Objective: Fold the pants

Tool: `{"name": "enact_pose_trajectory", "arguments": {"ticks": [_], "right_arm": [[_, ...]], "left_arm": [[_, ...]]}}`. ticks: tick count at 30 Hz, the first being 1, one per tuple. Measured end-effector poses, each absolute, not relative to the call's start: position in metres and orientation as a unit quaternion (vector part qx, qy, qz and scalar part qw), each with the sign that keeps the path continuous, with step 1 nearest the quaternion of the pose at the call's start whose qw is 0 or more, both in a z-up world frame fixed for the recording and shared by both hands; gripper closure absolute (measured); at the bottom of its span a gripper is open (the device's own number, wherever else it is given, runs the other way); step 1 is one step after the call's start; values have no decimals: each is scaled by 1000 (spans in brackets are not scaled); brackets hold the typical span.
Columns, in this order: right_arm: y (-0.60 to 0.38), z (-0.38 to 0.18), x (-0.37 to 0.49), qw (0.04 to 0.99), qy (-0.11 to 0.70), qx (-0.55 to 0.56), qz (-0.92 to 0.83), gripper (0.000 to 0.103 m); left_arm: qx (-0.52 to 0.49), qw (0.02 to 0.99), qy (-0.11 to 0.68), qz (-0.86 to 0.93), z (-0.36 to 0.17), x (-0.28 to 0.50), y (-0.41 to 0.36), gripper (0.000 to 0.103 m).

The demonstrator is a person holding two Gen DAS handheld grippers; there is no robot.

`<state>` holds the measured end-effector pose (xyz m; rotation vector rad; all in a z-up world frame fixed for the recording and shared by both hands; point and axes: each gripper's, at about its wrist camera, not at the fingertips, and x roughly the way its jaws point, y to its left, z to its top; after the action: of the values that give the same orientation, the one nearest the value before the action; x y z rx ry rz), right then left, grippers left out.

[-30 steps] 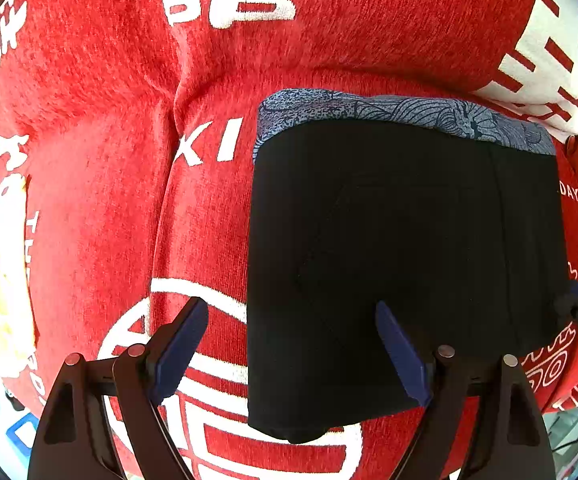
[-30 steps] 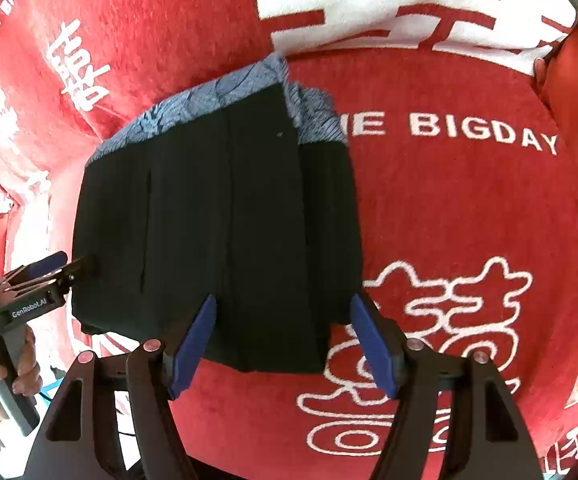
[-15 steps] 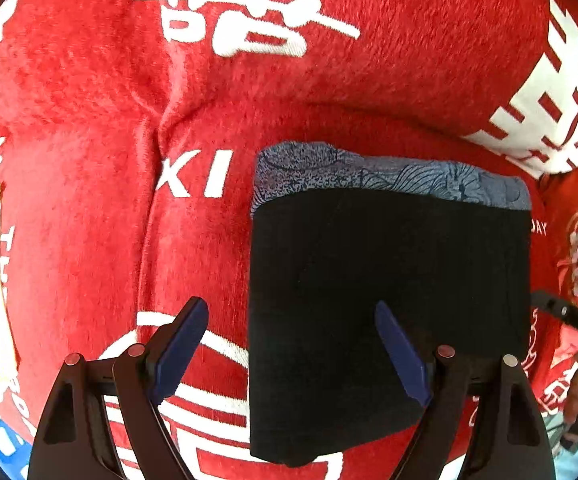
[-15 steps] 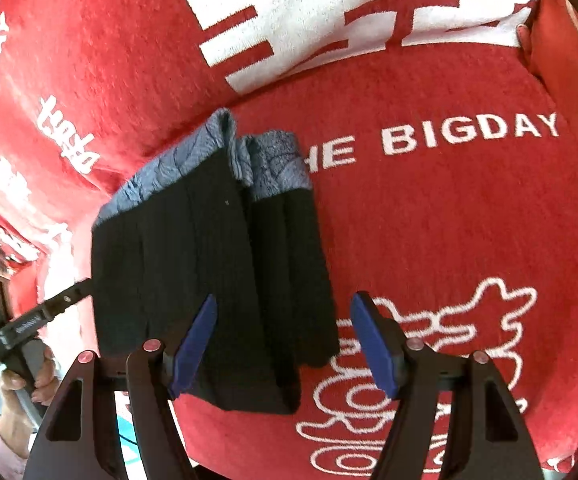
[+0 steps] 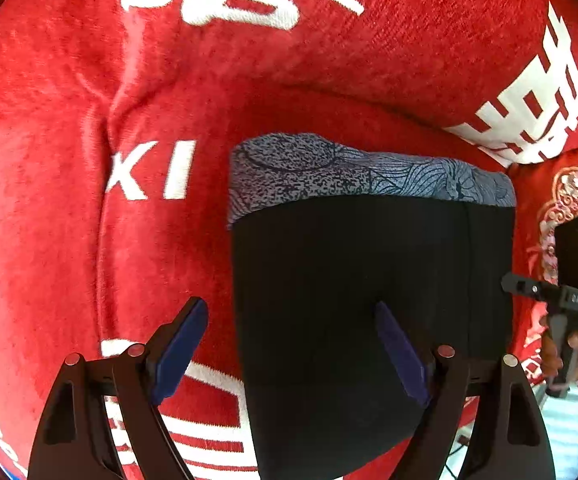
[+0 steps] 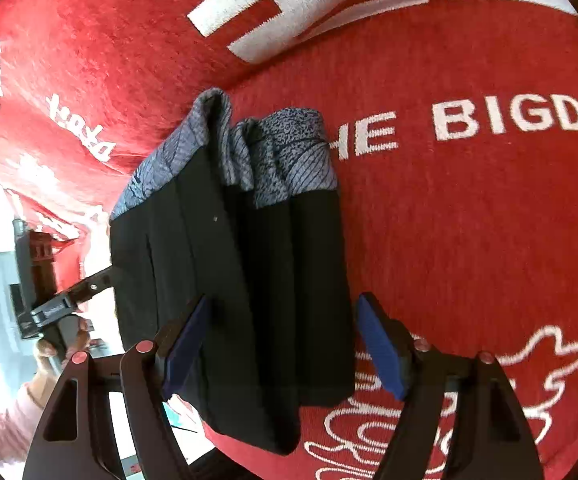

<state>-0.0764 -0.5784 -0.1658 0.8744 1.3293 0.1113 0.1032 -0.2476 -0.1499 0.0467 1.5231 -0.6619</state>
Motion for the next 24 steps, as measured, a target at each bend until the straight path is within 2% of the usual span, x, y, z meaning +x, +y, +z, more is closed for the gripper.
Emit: {"name": "enact_pose_trajectory", "arguments": {"ticks": [4, 5, 6, 17, 19, 24], "right_arm": [[-581, -177, -72, 686, 597, 409, 78, 25], [-581, -178, -71, 685, 596, 411, 84, 25], [-581, -179, -70, 685, 594, 412, 91, 25], [-581, -192, -59, 677, 582, 433, 120, 24], [-581, -193, -58, 673, 585, 438, 112, 27], [-580, -186, -57, 674, 591, 432, 101, 50]], "left_arm": [[9, 661, 683, -312, -157, 104, -256, 14], [10, 660, 684, -312, -159, 104, -260, 3], [15, 661, 684, -309, -163, 103, -263, 1], [7, 651, 692, -312, -176, 95, -289, 1], [4, 658, 687, -308, -174, 92, -290, 4], [19, 680, 664, -310, -157, 81, -296, 26]]}}
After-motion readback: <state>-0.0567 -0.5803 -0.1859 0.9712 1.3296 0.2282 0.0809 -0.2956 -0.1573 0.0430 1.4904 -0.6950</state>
